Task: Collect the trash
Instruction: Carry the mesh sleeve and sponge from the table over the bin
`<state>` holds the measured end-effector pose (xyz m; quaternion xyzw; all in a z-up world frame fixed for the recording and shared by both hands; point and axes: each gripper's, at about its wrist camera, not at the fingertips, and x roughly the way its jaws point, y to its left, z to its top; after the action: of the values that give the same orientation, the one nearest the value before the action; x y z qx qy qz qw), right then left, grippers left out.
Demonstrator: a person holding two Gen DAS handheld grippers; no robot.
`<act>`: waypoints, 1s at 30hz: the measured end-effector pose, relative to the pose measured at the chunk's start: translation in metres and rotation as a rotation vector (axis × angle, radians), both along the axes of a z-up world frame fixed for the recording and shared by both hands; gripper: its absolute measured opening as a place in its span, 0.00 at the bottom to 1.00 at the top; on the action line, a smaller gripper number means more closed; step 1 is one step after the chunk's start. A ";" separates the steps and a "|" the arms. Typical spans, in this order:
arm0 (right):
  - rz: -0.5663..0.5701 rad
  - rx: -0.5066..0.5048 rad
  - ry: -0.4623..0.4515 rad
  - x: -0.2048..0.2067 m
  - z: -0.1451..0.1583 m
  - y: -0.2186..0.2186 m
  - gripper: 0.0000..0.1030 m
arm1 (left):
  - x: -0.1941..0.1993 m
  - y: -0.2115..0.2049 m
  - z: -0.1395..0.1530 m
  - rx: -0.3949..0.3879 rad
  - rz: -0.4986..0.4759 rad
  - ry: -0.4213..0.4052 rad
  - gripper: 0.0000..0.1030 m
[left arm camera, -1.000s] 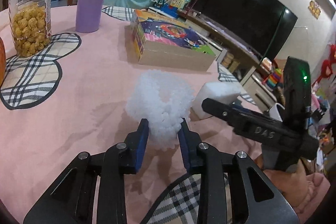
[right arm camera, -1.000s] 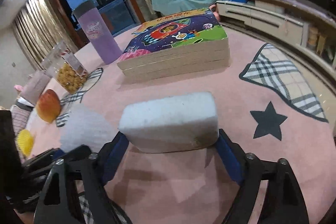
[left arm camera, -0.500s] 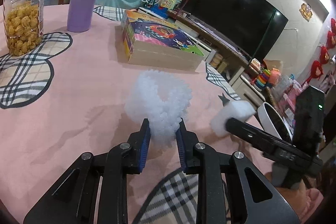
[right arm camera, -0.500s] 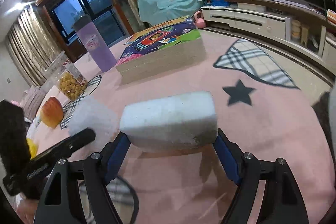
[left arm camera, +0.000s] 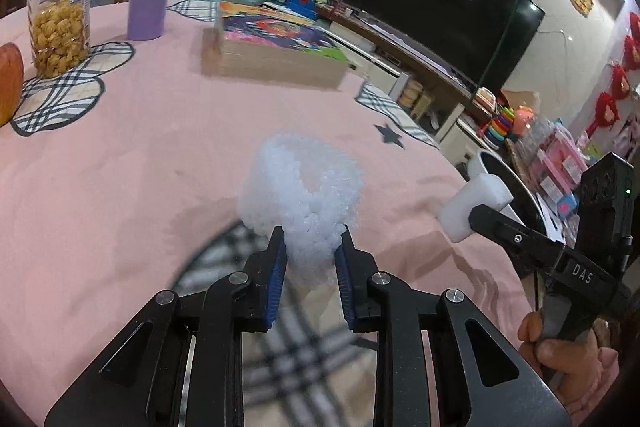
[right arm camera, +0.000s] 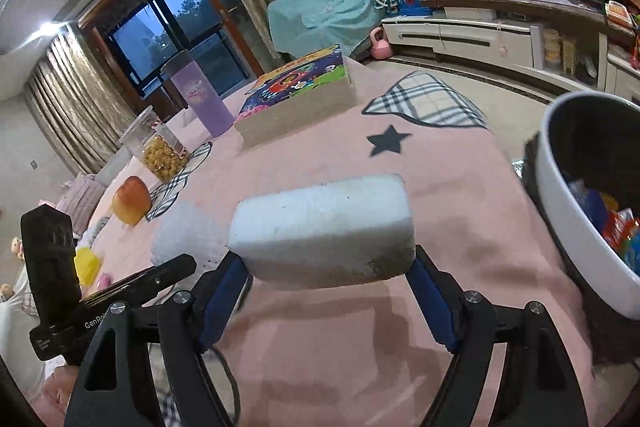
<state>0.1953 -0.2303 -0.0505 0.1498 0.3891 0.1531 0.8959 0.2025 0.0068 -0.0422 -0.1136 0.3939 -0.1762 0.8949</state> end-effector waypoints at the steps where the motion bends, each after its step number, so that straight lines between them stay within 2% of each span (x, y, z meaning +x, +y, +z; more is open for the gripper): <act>1: 0.001 0.003 -0.002 -0.005 0.000 -0.004 0.78 | -0.003 -0.005 0.002 0.008 -0.003 -0.004 0.21; 13: -0.015 0.045 -0.028 -0.036 0.004 -0.038 0.78 | -0.031 -0.060 0.009 0.076 -0.051 -0.003 0.21; 30: -0.054 0.084 -0.064 -0.066 0.011 -0.067 0.79 | -0.050 -0.103 0.022 0.125 -0.119 -0.028 0.21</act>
<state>0.1293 -0.2973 -0.0398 0.1927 0.3494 0.1499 0.9046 0.1530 -0.0960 -0.0204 -0.0312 0.3977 -0.2058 0.8936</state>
